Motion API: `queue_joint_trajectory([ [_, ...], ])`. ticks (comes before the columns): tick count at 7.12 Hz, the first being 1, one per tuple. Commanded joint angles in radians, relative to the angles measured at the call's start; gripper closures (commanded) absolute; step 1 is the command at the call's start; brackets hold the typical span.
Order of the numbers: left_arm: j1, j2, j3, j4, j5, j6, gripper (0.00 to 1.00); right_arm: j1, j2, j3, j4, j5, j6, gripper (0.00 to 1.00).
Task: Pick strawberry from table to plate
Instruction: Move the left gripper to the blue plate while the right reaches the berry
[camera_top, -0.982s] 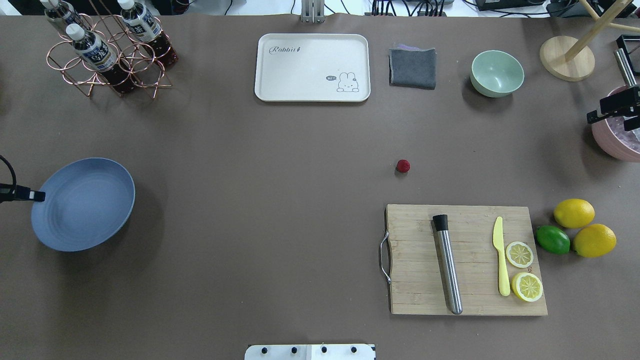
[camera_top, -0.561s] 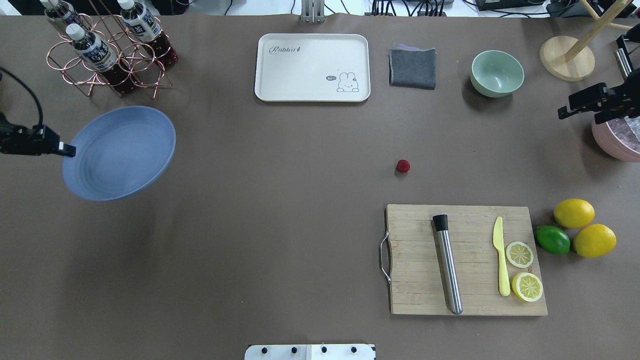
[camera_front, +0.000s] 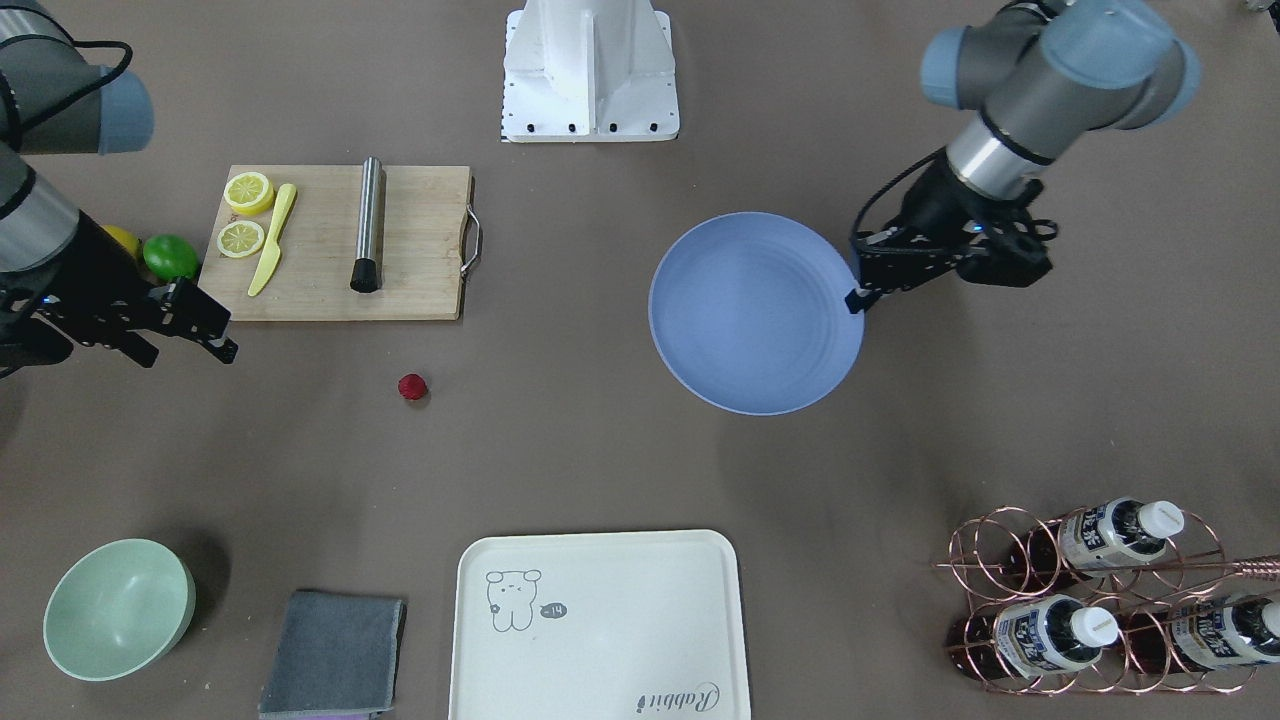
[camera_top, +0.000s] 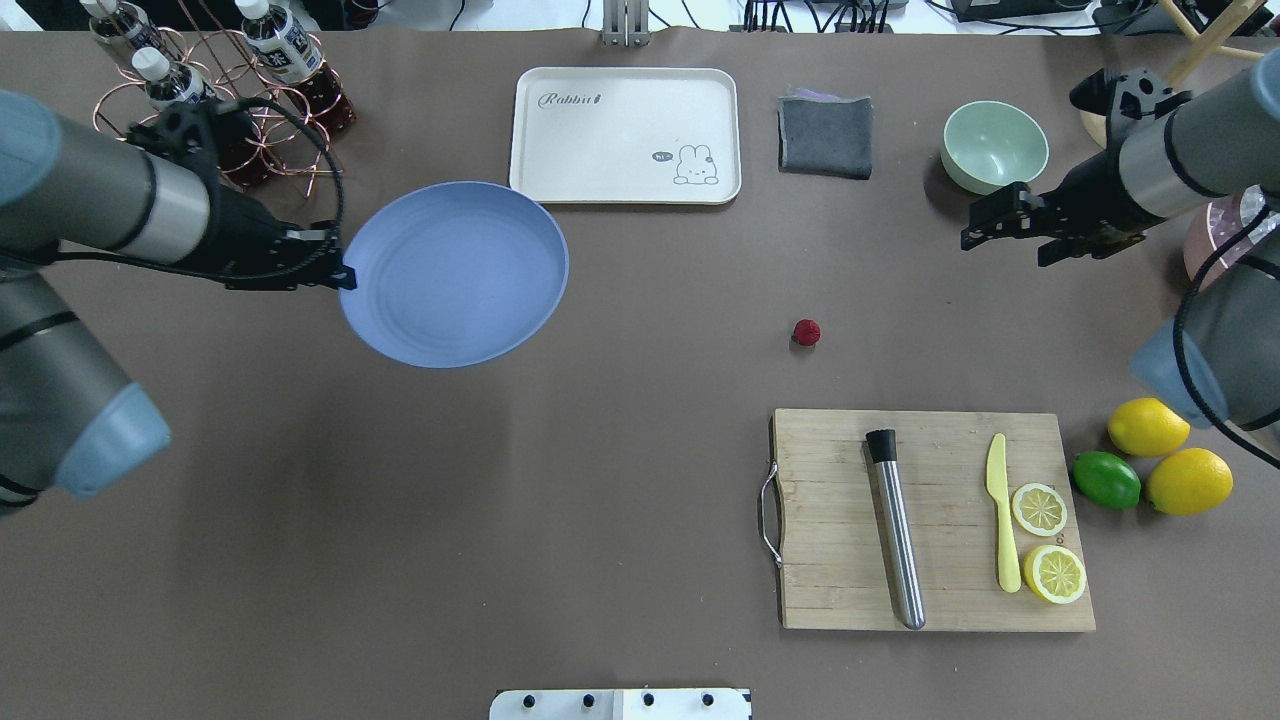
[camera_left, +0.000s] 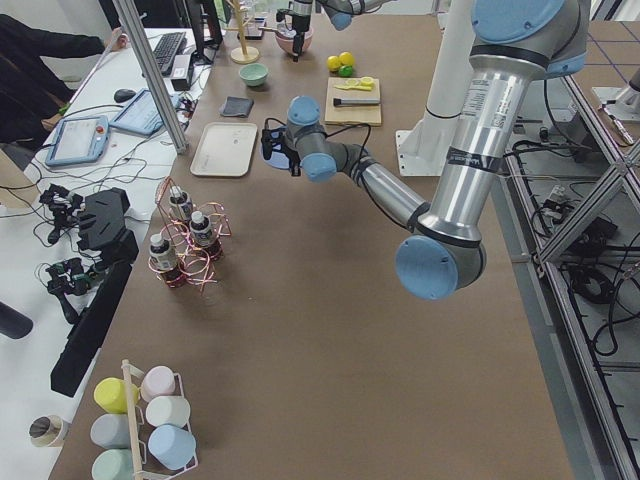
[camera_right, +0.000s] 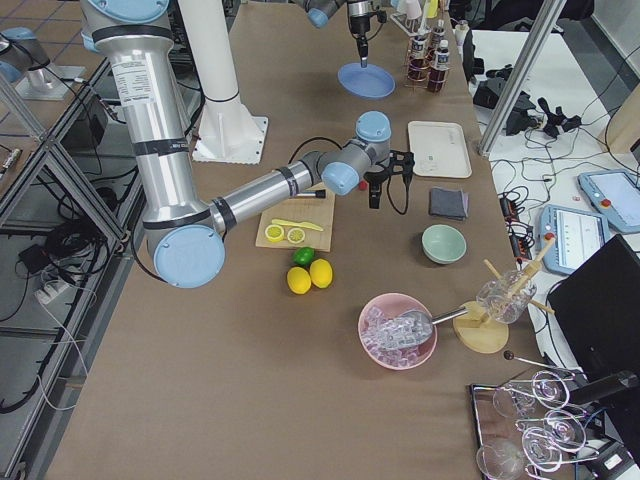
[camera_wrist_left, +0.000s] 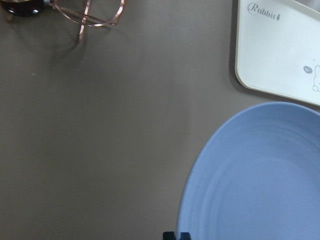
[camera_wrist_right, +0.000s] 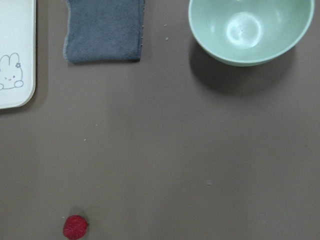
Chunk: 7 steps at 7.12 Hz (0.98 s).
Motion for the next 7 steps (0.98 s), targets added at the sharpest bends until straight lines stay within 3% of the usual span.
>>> queue_joint_trajectory([
  [1,0.175,-0.123,0.001,0.105,0.197,-0.109,1.00,-0.127,0.051,-0.013,-0.007,-0.114,0.077,0.00],
  [4,0.351,-0.138,0.041,0.098,0.398,-0.149,1.00,-0.253,0.166,-0.053,-0.097,-0.241,0.151,0.00],
  [7,0.367,-0.155,0.140,0.024,0.439,-0.167,1.00,-0.284,0.246,-0.159,-0.095,-0.251,0.183,0.00],
])
